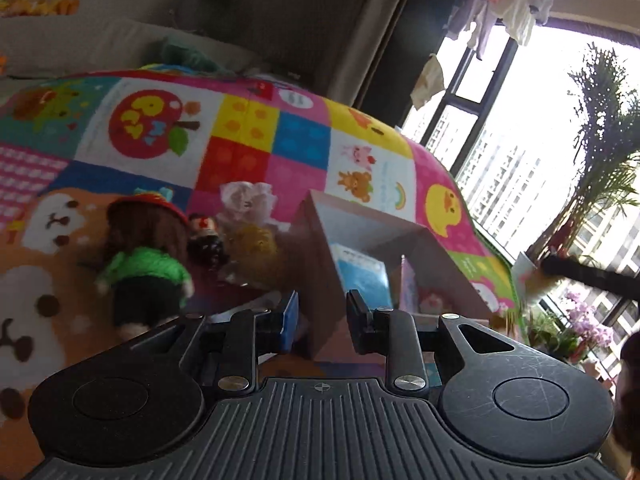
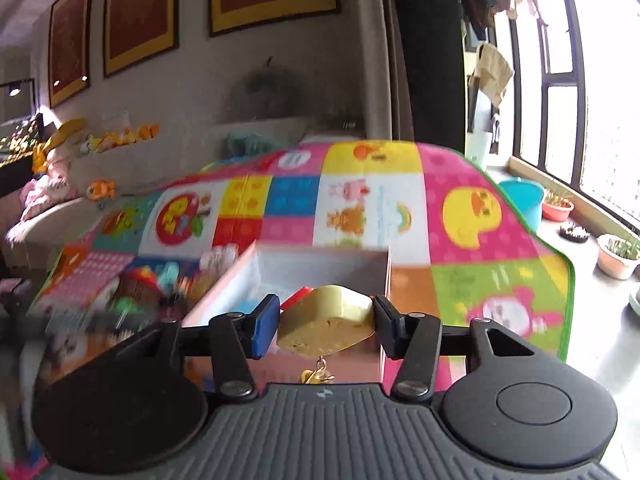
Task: Organize objects
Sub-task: 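Grasp the knitted doll with the left gripper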
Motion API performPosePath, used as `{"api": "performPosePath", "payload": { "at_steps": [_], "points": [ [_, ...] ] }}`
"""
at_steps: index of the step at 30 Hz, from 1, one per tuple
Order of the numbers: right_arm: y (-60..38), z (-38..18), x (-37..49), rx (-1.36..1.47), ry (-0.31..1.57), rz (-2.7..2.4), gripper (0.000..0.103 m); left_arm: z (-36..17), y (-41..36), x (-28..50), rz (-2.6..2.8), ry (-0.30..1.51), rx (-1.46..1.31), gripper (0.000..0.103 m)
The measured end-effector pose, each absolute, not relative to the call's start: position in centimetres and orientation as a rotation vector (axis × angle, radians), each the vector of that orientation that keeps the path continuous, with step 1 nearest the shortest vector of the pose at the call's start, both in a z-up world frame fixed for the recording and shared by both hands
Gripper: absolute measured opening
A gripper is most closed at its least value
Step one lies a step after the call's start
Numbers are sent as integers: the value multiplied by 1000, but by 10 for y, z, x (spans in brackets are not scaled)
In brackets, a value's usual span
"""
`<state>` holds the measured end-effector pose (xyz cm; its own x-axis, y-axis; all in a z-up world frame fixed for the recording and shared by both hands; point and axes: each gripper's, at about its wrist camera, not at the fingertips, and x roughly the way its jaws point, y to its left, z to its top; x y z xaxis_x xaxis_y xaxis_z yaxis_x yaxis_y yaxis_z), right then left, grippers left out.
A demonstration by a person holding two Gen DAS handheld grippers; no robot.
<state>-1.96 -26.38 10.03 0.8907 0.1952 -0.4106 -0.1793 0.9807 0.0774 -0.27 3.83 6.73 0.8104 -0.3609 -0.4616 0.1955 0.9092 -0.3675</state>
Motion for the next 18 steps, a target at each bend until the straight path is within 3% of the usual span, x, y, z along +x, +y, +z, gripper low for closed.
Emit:
{"api": "performPosePath", "payload": {
  "at_steps": [5, 7, 10, 18],
  "points": [
    [-245, 130, 63, 60, 417, 169, 53, 56, 78, -16, -224, 565, -349, 29],
    [-240, 129, 79, 69, 443, 121, 61, 50, 95, -17, -174, 577, -359, 29],
    [-227, 111, 65, 37, 453, 145, 74, 45, 114, -14, -130, 580, -380, 29],
    [-173, 36, -6, -188, 501, 266, 76, 55, 123, 41, -74, 586, -378, 29]
  ]
}}
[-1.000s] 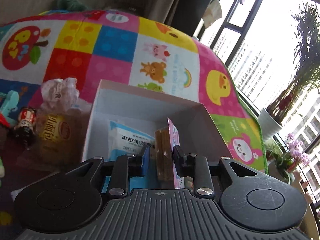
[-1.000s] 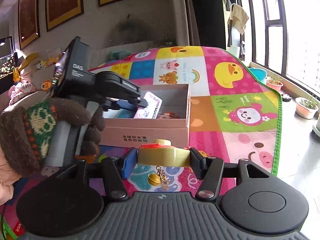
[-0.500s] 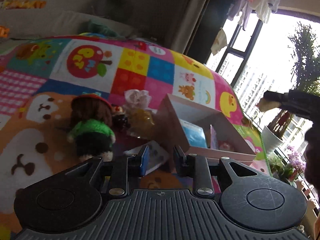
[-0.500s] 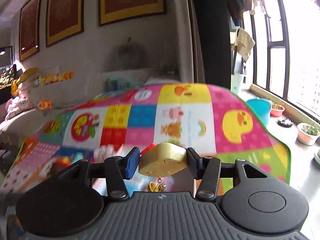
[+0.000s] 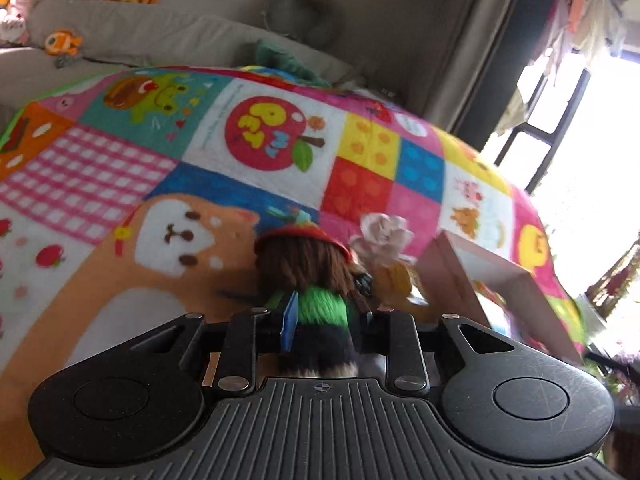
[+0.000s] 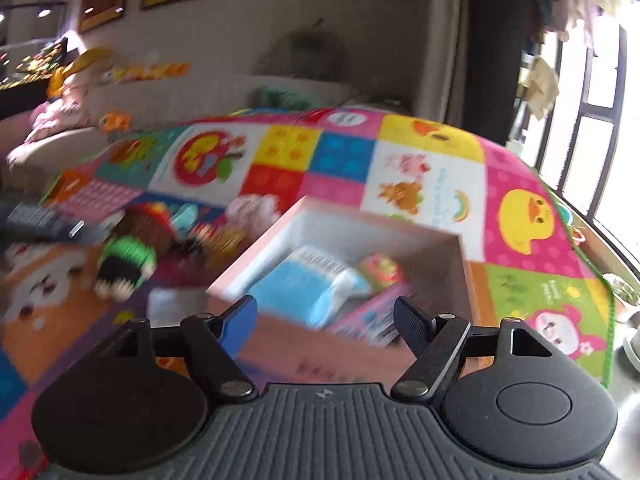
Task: Organize objects
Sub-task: 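Grasp the knitted doll with the left gripper, then hold the knitted doll in the left gripper while the right grasps the white battery holder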
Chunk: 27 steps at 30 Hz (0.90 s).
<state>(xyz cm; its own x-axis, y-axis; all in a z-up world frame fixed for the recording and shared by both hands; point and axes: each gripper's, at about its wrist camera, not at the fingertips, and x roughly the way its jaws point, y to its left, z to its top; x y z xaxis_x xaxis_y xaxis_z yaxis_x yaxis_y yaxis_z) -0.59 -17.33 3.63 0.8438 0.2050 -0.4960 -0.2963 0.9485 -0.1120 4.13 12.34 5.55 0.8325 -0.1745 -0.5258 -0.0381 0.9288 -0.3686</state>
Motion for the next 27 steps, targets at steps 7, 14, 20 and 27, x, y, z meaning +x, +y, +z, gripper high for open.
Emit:
{"api": "performPosePath", "payload": {
  "at_steps": [7, 14, 20, 27],
  "points": [
    [-160, 3, -44, -119, 554, 406, 82, 37, 112, 84, -56, 686, -326, 49],
    [-168, -12, -40, -24, 621, 419, 84, 22, 99, 116, -53, 775, -293, 61],
    [-166, -12, -40, -41, 619, 403, 85, 20, 104, 80, -112, 768, -306, 57],
    [-110, 7, -36, -221, 578, 505, 56, 11, 135, -3, -209, 695, -370, 55]
  ]
}}
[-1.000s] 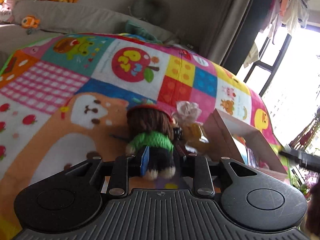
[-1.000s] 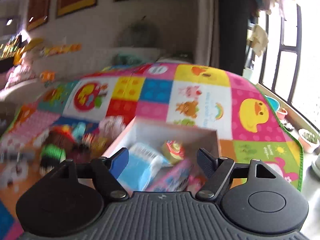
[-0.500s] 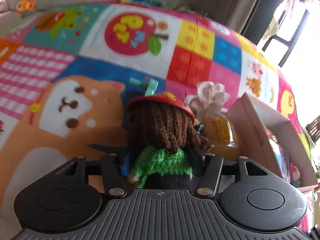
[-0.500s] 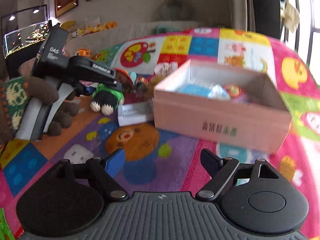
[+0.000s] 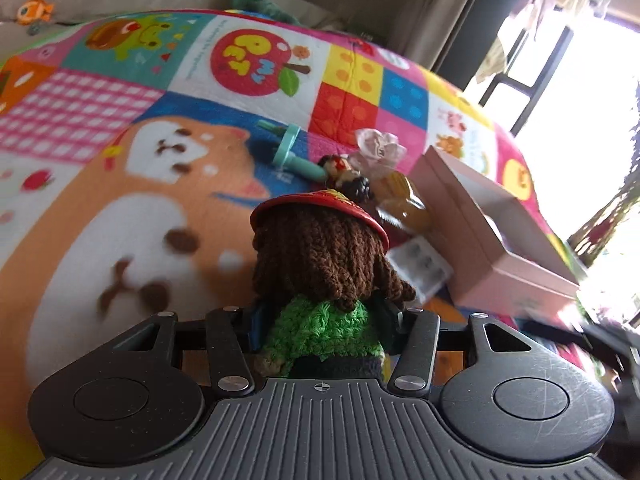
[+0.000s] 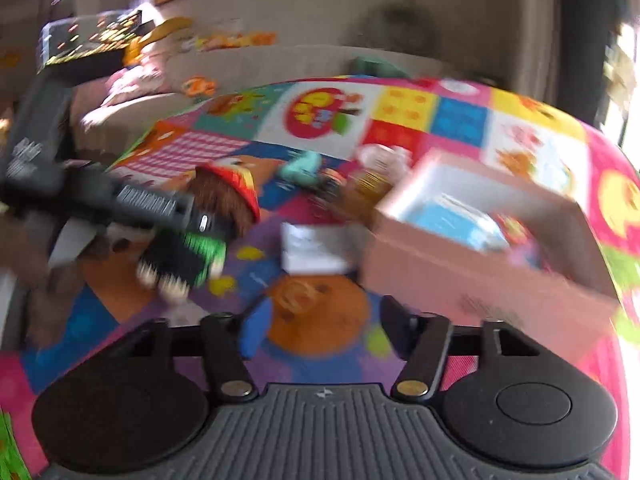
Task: Organize objects
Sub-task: 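Hold the knitted doll in the left gripper while the right grasps the white battery holder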
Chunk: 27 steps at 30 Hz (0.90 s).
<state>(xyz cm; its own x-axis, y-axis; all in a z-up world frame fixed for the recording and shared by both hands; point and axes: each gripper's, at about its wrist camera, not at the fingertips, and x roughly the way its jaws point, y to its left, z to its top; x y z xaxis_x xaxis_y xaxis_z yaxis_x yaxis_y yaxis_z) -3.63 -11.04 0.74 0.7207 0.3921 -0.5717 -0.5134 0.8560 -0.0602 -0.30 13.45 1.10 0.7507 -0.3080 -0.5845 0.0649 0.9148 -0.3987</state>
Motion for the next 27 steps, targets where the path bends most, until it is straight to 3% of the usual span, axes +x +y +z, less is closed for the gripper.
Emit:
{"api": "performPosePath", "payload": {
  "at_steps": [11, 27],
  "points": [
    [-43, -4, 26, -168, 732, 493, 48, 5, 150, -35, -211, 620, -420, 56],
    [-135, -2, -81, -214, 776, 513, 46, 6, 116, -39, -270, 644, -394, 56]
  ]
}}
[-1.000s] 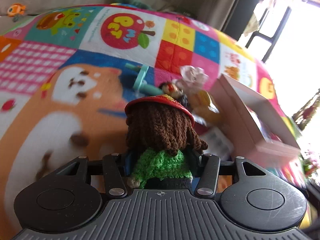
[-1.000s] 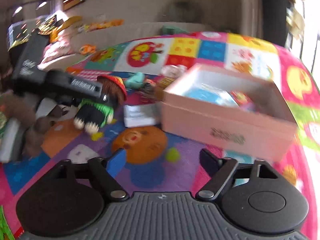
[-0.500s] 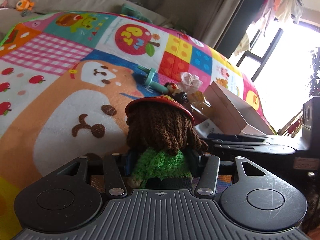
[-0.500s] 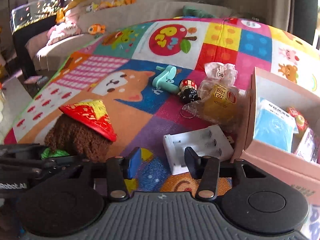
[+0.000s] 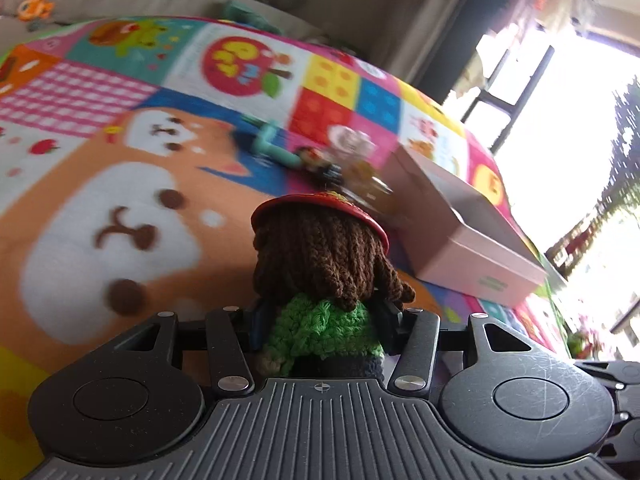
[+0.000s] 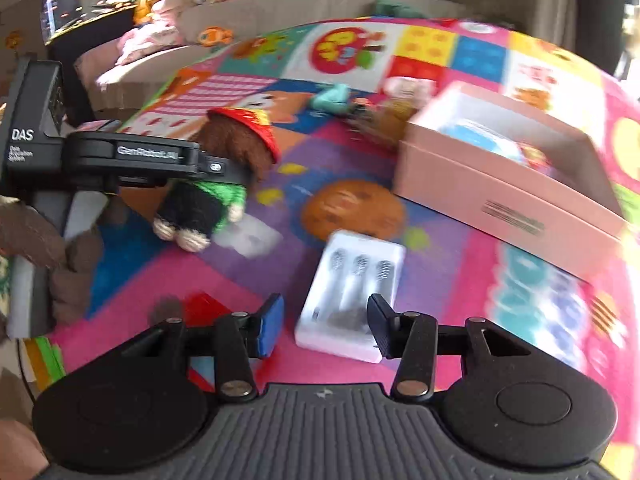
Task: Organize objects
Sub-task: 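Hold the knitted doll in the left gripper while the right grasps the white battery holder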
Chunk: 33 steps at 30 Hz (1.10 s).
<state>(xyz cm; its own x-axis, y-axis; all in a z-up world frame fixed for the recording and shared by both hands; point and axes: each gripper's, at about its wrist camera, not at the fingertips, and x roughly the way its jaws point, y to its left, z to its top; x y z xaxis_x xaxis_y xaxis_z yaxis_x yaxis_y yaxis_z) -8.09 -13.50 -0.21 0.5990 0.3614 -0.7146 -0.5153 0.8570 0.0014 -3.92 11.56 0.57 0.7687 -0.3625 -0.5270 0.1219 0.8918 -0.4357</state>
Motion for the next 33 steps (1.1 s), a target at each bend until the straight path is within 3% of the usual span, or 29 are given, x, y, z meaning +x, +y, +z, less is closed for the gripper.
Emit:
{"api": "performPosePath", "payload": {
  "at_steps": [6, 19, 26, 33],
  "points": [
    [-170, -6, -94, -239, 751, 361, 48, 4, 72, -44, -332, 658, -316, 56],
    [-193, -3, -97, -165, 660, 261, 76, 1, 74, -45, -338, 650, -349, 57],
    [-199, -13, -94, -47, 747, 276, 76, 2, 74, -45, -339, 649, -355, 57],
    [-174, -8, -105, -104, 700, 347, 76, 1, 75, -45, -342, 648, -367, 57]
  ]
}}
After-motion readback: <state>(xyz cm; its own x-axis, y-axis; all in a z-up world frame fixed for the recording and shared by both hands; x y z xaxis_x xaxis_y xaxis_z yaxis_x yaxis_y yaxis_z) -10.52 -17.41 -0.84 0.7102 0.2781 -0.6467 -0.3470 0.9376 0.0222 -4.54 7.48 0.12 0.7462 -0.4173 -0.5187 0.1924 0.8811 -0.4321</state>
